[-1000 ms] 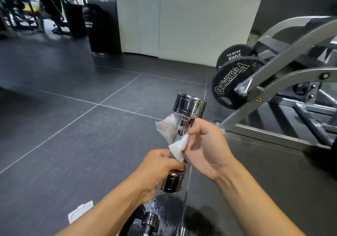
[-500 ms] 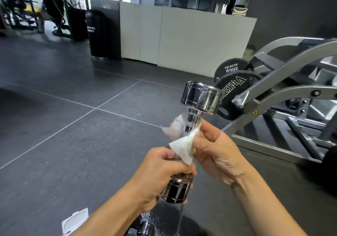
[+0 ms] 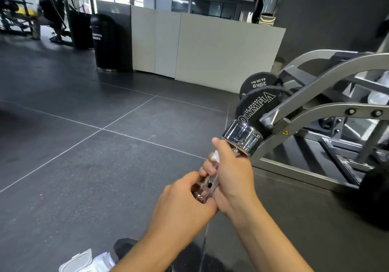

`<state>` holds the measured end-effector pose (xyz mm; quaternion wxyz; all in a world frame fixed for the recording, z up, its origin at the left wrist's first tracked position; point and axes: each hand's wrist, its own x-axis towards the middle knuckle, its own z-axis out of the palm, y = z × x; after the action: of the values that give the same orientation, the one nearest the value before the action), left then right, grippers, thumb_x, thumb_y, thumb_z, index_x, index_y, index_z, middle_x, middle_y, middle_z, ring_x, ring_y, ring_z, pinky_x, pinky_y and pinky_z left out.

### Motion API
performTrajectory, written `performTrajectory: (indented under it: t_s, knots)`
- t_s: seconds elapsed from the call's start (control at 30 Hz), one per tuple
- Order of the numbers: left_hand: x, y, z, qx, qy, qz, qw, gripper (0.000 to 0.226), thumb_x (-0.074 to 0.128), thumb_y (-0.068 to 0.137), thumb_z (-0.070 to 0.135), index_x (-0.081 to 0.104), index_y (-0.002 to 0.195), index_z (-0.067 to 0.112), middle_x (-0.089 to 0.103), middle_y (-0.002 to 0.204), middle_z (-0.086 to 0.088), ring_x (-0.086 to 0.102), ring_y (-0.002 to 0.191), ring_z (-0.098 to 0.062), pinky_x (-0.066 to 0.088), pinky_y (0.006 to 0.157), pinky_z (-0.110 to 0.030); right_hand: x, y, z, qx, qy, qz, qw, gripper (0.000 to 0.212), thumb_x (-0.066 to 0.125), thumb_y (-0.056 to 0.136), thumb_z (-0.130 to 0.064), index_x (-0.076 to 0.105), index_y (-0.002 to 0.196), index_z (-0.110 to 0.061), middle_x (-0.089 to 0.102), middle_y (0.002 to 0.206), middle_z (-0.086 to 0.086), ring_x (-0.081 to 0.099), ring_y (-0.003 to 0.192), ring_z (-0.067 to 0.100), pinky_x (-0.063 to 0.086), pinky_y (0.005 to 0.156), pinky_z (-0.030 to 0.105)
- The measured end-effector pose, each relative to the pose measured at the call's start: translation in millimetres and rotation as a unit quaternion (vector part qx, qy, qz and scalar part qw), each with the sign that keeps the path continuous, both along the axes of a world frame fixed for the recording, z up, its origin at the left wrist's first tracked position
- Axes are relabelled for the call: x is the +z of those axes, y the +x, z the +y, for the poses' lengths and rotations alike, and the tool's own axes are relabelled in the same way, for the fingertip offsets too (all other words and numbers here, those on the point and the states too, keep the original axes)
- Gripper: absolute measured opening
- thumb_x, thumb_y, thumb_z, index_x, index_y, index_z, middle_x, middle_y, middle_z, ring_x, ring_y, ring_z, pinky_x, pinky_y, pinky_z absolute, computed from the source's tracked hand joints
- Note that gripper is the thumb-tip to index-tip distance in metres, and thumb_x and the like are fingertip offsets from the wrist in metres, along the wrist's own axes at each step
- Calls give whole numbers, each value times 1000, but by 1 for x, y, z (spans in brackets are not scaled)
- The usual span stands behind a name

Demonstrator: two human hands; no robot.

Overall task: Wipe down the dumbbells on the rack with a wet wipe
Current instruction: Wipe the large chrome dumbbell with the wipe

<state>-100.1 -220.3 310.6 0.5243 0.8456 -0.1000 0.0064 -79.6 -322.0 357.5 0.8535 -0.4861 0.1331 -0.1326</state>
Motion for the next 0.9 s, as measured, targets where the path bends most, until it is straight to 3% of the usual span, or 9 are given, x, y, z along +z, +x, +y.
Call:
performTrajectory:
  t_s: [0.1, 0.23, 0.4, 0.5, 0.57, 0.63, 0.7, 0.83, 0.9]
  knots:
    - [10, 1, 6, -63, -144, 133, 979, 41, 74, 57, 26, 70, 96, 39, 71, 70, 2, 56, 57, -15, 50, 61, -35, -4, 0, -12, 83, 36, -19, 996, 36, 61, 95, -12, 39, 67, -18, 25, 46, 0, 29, 38, 15, 34, 44, 25]
    - [22, -9, 11, -193, -306, 293, 885, 53, 84, 57, 12, 71, 107, 25, 69, 83, -25, 64, 58, -35, 42, 78, -62, -4, -1, -31, 287, 72, -104, 950, 50, 49, 100, -15, 22, 58, -22, 31, 38, -6, 36, 30, 7, 41, 42, 23]
    - [22, -17, 4, -221, -439, 350, 798, 54, 79, 57, 21, 71, 106, -1, 61, 82, -30, 60, 62, -39, 56, 60, -44, 6, -6, -32, 357, -50, -116, 926, 50, 51, 97, -27, 30, 53, -18, 45, 44, 4, 43, 41, 20, 41, 54, 33]
    - [19, -13, 1, -185, -487, 308, 796, 38, 66, 64, 25, 77, 91, 0, 60, 83, -31, 61, 63, -40, 55, 63, -45, 11, -12, -27, 295, -221, -97, 924, 47, 65, 90, -36, 55, 51, -12, 50, 63, 29, 40, 56, 39, 34, 54, 51]
    - [22, -10, -2, -158, -515, 239, 808, 43, 53, 74, 34, 82, 99, 14, 70, 92, -26, 67, 72, -38, 54, 71, -46, 12, -15, -23, 252, -254, -100, 929, 45, 69, 92, -34, 65, 62, -1, 59, 72, 33, 45, 65, 41, 42, 59, 52]
    - [26, -9, -4, -125, -517, 176, 828, 52, 49, 80, 53, 81, 113, 30, 79, 104, -13, 76, 87, -28, 52, 81, -48, 14, -20, -20, 220, -268, -109, 931, 39, 70, 97, -24, 63, 76, 7, 64, 75, 27, 53, 69, 33, 51, 65, 41]
    - [32, -10, -4, -93, -499, 138, 850, 59, 54, 78, 67, 76, 123, 35, 79, 117, -10, 76, 105, -27, 53, 89, -48, 15, -25, -16, 194, -300, -118, 927, 26, 69, 98, -16, 63, 78, -1, 62, 70, 11, 56, 63, 22, 49, 60, 28]
    - [38, -9, -1, -58, -500, 112, 857, 62, 52, 78, 69, 72, 127, 38, 79, 114, -14, 78, 103, -30, 62, 72, -35, 2, -27, -8, 181, -406, -114, 888, 30, 72, 96, -27, 60, 79, -6, 61, 69, 3, 56, 66, 18, 45, 65, 39]
    - [38, -10, -2, -56, -506, 114, 853, 62, 52, 75, 74, 73, 124, 40, 79, 113, -15, 78, 103, -31, 61, 76, -40, 3, -27, -8, 176, -433, -106, 878, 27, 73, 92, -34, 61, 83, -12, 63, 72, -3, 56, 68, 14, 45, 68, 41]
